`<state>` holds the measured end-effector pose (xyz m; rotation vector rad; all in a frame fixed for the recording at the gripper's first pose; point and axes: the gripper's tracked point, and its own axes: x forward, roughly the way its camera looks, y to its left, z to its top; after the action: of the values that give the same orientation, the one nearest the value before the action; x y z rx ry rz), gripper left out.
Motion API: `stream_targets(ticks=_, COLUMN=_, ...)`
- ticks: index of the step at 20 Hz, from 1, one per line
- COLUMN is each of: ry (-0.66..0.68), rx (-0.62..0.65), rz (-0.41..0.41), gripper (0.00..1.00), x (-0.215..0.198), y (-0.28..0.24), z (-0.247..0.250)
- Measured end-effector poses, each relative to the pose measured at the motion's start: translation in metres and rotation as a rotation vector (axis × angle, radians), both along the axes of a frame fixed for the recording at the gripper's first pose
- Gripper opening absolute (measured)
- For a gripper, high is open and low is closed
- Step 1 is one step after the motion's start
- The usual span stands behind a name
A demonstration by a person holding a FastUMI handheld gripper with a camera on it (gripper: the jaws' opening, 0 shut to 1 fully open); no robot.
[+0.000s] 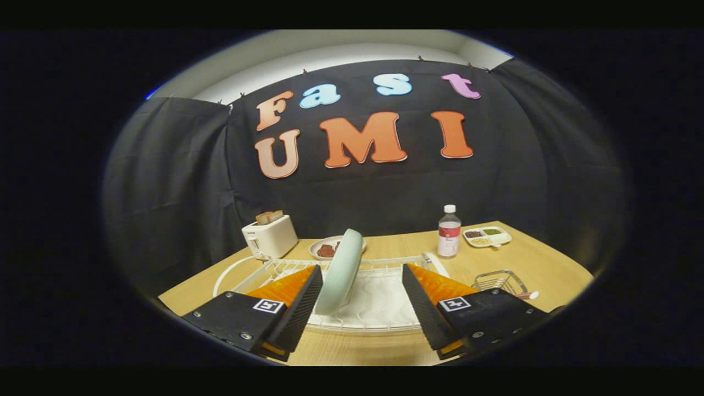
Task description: Take the plate from the dish rack, then take the spoon from the basket and place it into the plate.
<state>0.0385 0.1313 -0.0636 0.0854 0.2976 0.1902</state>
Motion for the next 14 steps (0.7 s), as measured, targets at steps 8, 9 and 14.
stream_targets(ticks=8, ry=0.250, rx=0.062, rz=-0.075, gripper=0.57, x=0.043, y=0.020, z=-0.046)
stream_targets(ticks=9, ry=0.275, rx=0.073, rz=-0.083, gripper=0.54, x=0.045, y=0.022, z=-0.051)
stream_targets(ticks=14, ry=0.384, rx=0.044, rz=-0.175, gripper=0.35, x=0.042, y=0.023, z=-0.065)
